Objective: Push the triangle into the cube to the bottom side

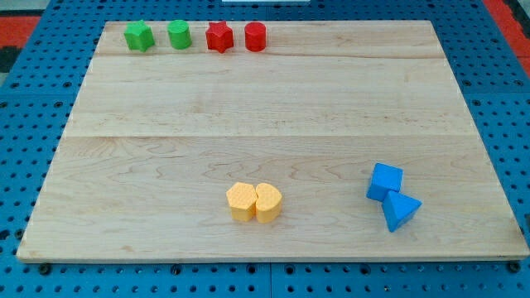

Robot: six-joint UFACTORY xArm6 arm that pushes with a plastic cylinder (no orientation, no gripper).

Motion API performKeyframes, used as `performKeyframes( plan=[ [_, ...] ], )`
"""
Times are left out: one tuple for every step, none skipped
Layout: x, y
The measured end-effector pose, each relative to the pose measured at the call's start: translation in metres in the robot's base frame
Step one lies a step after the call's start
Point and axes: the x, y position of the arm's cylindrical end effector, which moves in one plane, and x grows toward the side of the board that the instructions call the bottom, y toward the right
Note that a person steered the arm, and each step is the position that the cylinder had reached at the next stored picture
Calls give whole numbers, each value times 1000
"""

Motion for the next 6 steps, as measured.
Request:
performKeyframes(
  plan=[
    [0,-50],
    [0,-93],
    [-13,-131],
    [-29,-139],
    [-28,-139],
    [-16,-139]
  ],
)
